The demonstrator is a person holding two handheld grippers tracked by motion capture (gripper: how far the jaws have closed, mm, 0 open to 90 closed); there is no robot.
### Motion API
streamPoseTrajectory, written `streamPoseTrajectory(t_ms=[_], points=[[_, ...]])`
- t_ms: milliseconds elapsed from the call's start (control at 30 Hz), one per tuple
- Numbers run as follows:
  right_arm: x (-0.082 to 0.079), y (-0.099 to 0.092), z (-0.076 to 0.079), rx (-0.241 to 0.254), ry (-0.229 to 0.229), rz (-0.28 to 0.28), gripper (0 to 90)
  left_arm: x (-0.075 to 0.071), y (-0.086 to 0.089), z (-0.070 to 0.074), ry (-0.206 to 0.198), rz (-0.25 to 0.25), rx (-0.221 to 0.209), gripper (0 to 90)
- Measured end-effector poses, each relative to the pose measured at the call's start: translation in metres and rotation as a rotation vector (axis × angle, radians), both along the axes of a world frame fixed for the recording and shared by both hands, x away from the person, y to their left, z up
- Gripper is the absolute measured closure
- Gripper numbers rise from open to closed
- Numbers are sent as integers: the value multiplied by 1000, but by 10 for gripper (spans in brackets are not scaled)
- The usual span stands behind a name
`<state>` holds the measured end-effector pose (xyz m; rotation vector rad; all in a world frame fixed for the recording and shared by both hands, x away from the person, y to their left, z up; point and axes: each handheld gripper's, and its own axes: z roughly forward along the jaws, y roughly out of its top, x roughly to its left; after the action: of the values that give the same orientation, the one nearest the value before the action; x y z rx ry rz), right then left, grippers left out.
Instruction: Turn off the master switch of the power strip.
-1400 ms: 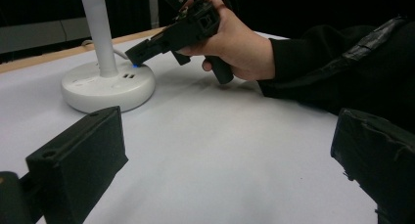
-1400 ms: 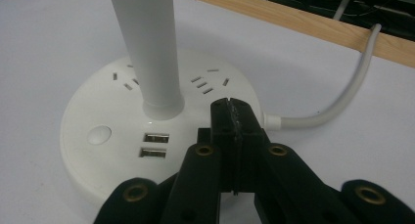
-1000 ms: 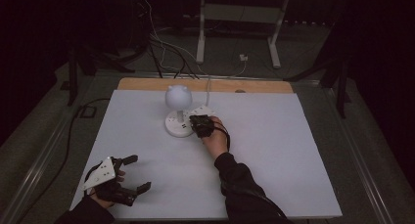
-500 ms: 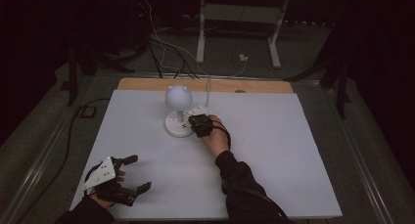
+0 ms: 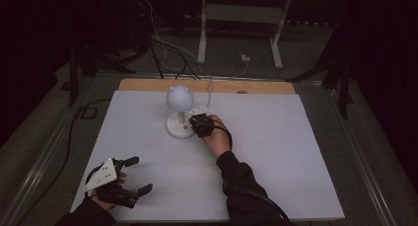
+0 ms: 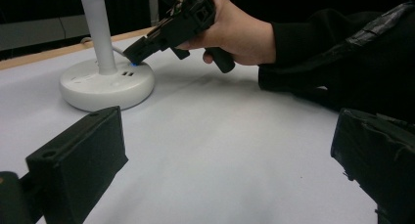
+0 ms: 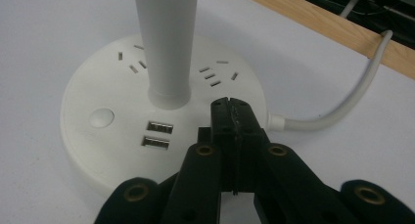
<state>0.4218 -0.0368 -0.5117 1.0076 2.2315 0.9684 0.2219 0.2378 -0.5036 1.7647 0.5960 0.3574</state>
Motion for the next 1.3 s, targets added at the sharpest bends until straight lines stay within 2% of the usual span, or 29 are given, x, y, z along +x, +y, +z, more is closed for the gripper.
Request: streamPoseTrajectory(t_ms=[200,333,367,433,467,567,700,767,800,833,867,900,933,967,1000,1033,1133,1200,1233,1300], points=[[1,0,0,6,8,-1,900,0,0,0,-2,0,-4,4],[0,2,2,-23,-3,1,900,0,0,0,-2,0,-4,4],[-1,2,4,-15,-17,-5,855,0,1,0,-4,0,-4,4],[-2,1,3,4,-22,-18,834,0,1,1,-5,-1,-5,4],[-2,0,3,9,-39,-23,833,0,1,1,-5,-1,-6,4],[-1,-4,6,60,-20,-18,785,-1,1,1,-6,-3,-9,4],[-2,-5,11,59,-30,13,738,0,1,1,-7,-6,-11,4],[-3,-7,14,70,-21,9,691,0,1,1,-7,-6,-11,4],[-3,-9,15,79,-8,15,632,-1,1,1,-7,-6,-11,4],[-3,-9,15,79,-8,15,632,-1,1,1,-8,-5,-10,4],[-4,-10,18,94,-1,29,512,-1,1,1,-8,-5,-10,4],[-4,-12,19,102,2,44,455,-1,1,1,-8,-5,-10,4],[-4,-12,19,102,2,44,455,-1,1,1,-8,-5,-9,4],[-4,-12,20,111,16,51,407,-1,1,1,-7,-4,-8,4],[-6,-15,23,130,19,68,300,-1,1,1,-7,-4,-8,4],[-6,-15,23,130,19,68,300,0,1,1,-6,-4,-8,4],[-10,-18,26,135,26,100,161,0,1,1,-5,-3,-7,4],[-13,-21,27,141,31,125,127,0,1,1,-5,-3,-6,4],[-16,-23,27,139,17,124,105,0,1,1,-5,-3,-5,4],[-18,-27,29,155,30,131,91,-1,1,1,-7,-4,-5,4]])
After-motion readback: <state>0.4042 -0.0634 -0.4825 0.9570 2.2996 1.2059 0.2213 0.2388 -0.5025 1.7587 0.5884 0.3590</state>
